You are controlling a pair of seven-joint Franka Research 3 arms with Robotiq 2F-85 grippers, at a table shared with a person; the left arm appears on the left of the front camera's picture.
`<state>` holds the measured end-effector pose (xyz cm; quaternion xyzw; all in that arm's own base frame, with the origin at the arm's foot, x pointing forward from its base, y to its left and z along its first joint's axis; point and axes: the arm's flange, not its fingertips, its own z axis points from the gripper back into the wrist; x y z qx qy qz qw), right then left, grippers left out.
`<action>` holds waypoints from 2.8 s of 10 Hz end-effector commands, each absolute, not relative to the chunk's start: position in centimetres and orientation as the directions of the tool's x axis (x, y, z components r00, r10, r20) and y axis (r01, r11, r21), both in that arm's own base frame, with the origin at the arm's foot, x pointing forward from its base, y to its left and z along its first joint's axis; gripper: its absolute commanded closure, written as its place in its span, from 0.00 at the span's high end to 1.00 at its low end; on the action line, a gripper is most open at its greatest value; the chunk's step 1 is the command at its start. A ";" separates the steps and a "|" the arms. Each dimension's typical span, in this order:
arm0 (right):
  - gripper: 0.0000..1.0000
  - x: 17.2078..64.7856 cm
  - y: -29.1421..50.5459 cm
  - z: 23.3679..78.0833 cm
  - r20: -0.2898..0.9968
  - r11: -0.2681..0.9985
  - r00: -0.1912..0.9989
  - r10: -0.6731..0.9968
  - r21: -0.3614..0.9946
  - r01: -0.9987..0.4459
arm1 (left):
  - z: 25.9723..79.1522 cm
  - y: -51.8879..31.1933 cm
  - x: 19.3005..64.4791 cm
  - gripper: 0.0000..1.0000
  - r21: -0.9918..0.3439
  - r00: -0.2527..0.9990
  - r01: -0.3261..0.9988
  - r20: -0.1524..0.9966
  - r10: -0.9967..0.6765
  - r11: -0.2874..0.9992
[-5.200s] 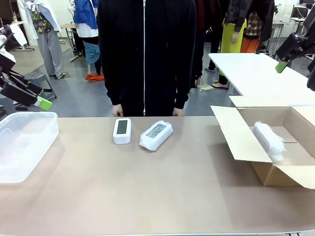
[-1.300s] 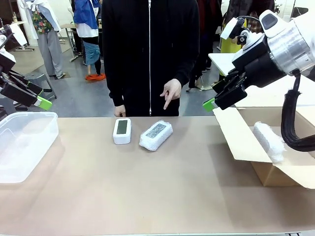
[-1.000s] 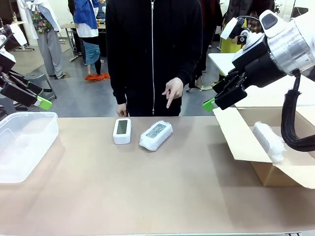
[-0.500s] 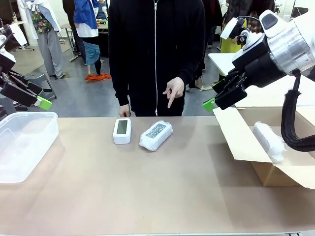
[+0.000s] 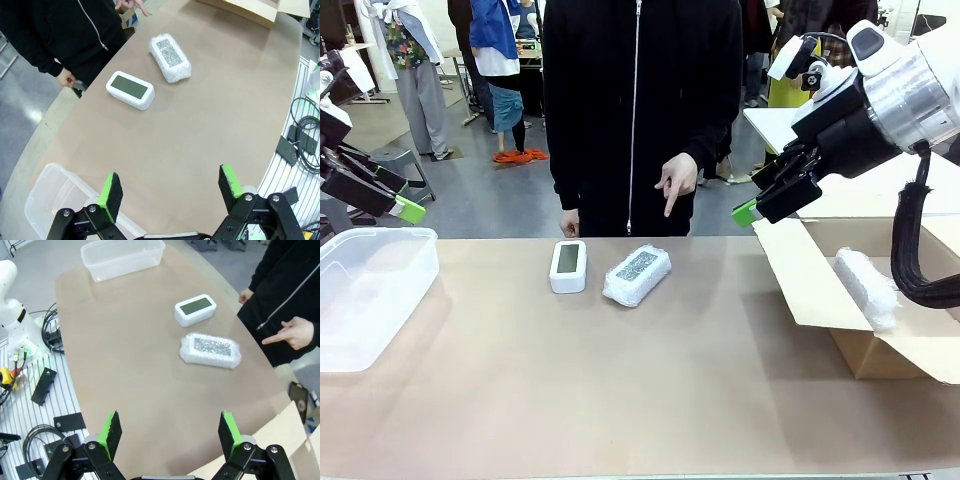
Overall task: Separate and place wrapped and unwrapped clocks.
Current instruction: Pick up the Digital clock indicated by the person.
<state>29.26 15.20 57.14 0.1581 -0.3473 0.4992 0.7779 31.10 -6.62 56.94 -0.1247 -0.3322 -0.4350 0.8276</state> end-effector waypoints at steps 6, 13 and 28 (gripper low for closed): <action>1.00 42.6 29.4 58.7 0.356 -0.140 -0.231 0.906 -0.263 -0.955 | 56.8 -6.6 31.2 1.00 0.077 0.395 0.806 0.669 -0.630 0.587; 1.00 47.5 33.3 44.7 0.116 -0.550 -0.622 0.774 -0.362 -0.752 | 56.8 -6.6 31.2 1.00 0.077 0.395 0.806 0.669 -0.630 0.587; 1.00 55.3 38.5 37.2 -0.080 -0.615 -0.610 0.789 -0.094 -0.783 | 56.8 -6.6 31.2 1.00 0.077 0.395 0.806 0.669 -0.630 0.587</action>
